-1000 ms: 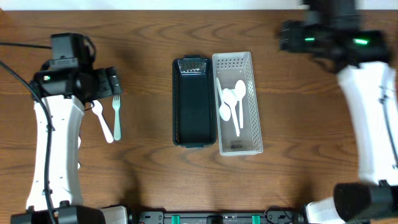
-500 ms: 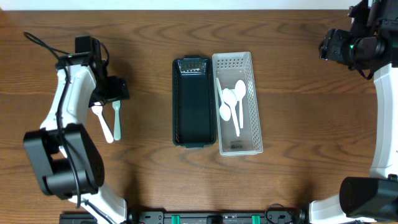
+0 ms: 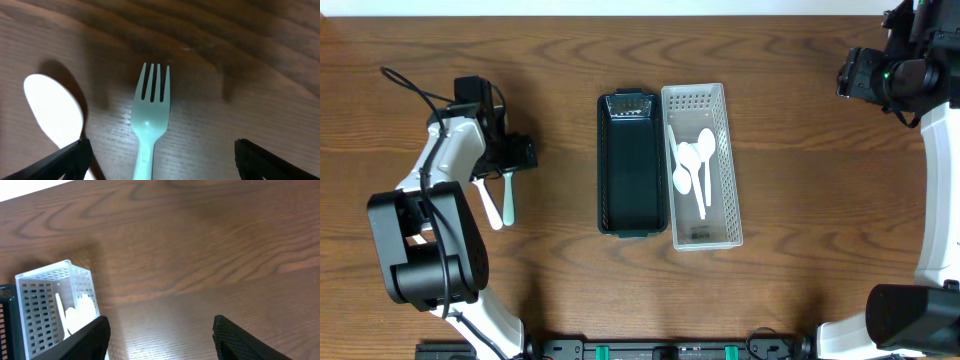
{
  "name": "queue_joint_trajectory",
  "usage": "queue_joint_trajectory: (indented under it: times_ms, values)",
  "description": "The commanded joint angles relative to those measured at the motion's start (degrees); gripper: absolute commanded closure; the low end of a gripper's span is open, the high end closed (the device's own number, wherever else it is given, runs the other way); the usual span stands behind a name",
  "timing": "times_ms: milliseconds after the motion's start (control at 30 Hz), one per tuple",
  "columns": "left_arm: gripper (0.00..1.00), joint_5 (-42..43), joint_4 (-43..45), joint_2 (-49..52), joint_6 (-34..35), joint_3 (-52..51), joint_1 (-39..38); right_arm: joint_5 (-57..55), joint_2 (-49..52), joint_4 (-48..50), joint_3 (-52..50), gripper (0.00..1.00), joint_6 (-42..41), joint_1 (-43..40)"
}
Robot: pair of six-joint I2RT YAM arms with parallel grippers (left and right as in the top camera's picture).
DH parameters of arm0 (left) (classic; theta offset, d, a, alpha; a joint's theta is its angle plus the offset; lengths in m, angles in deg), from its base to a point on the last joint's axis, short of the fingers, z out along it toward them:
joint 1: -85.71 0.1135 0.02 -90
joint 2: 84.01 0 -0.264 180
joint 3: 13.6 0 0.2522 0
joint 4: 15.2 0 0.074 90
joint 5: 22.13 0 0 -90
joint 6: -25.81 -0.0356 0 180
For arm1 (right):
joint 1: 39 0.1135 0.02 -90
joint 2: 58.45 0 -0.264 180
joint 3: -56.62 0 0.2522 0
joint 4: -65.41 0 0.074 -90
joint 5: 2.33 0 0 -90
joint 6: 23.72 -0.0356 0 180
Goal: Pack container
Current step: 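Move the left gripper over the white fork and grasp it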
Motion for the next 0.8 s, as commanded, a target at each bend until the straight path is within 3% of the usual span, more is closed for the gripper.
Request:
queue_joint_trajectory:
  times_ms: [0,400,767]
  values:
    - [0.06,0.48,1.38,1.16,-2.05,-1.22,0.13,-0.83,0.11,-0.11,-0.13,0.31,1.33,-0.35]
    - [0.06,0.33,4.61,5.84,-2.49,-1.22,0.15,-0.85,0.11,-0.61,-0.15,0.31,1.51,-0.37]
    - [0.34,0.02,0.15,5.92,-2.49,-1.22,0.15,-1.25,0.11,-0.59,-0.15,0.33,1.49,-0.37]
